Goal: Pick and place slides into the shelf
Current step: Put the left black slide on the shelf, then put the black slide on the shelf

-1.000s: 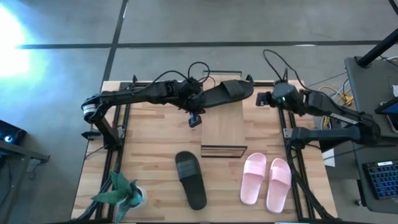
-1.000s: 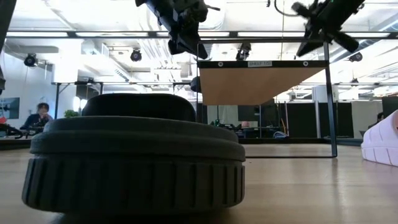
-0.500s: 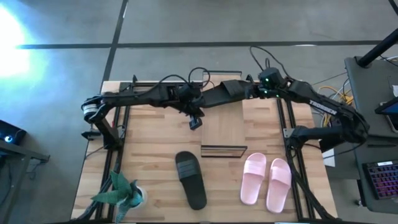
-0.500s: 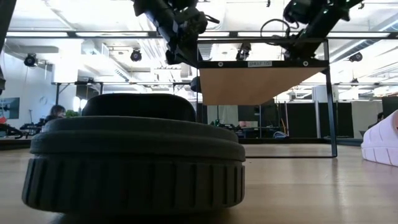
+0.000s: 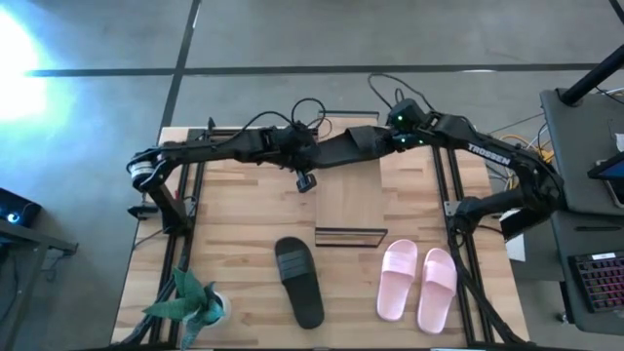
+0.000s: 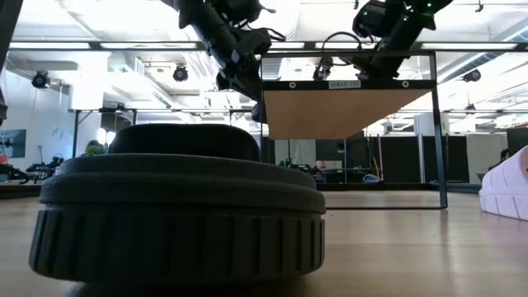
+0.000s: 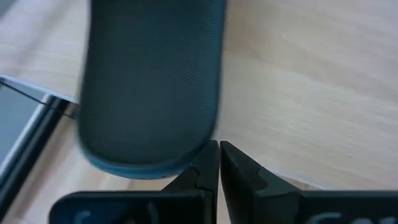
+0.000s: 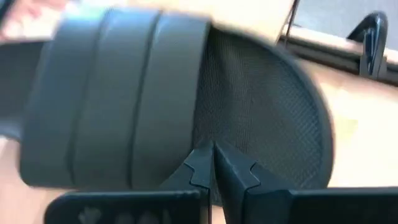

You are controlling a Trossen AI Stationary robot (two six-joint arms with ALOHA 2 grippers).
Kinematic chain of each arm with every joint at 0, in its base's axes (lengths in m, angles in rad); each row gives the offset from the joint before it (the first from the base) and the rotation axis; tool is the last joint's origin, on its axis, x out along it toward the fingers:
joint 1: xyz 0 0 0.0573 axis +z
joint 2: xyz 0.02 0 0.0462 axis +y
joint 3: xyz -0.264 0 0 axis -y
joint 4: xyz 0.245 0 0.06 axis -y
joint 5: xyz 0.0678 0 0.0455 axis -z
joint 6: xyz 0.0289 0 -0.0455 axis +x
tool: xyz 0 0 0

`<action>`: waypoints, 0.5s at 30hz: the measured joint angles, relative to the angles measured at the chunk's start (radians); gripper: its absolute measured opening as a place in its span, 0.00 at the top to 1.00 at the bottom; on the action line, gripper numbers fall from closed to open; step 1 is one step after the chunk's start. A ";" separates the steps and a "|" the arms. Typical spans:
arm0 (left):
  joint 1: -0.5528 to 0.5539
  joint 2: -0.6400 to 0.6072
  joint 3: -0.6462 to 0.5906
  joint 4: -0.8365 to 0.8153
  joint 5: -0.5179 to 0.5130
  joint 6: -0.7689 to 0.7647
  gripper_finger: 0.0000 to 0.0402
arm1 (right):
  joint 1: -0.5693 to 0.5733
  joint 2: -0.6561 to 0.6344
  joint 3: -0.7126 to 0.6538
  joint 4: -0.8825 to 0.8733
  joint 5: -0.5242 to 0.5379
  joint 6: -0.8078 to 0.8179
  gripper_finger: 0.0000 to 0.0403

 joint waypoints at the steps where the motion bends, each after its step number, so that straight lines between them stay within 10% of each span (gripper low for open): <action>1: 0.008 0.000 -0.002 0.006 -0.001 0.007 1.00 | 0.006 0.006 0.007 -0.024 0.000 -0.002 0.98; 15: 0.063 0.000 -0.009 0.012 -0.001 0.019 1.00 | 0.098 -0.003 0.028 -0.095 -0.004 0.039 0.98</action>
